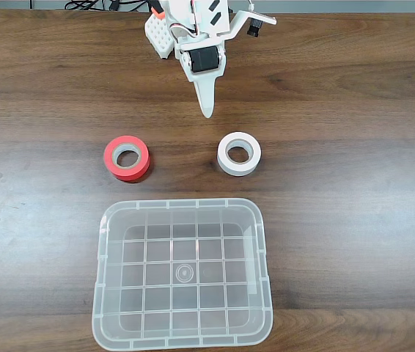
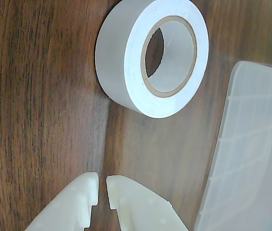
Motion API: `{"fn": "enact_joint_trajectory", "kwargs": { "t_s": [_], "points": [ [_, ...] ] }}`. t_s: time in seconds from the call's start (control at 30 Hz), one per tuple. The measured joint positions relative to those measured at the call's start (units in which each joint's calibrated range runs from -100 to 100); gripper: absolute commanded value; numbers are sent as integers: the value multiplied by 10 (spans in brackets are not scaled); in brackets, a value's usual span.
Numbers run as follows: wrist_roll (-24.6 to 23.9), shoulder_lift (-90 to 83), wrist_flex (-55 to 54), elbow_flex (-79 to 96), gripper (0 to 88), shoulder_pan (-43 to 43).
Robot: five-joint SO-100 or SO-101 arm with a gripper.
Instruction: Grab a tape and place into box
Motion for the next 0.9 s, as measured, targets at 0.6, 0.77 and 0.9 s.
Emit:
{"fn": "enact_joint_trajectory", "kwargs": {
  "t_s": [0.6, 0.77, 0.9],
  "points": [
    [0, 99, 0, -107, 13, -42],
    [0, 244, 0, -213, 13, -45],
    [0, 380, 0, -333, 13, -45]
  ]
}}
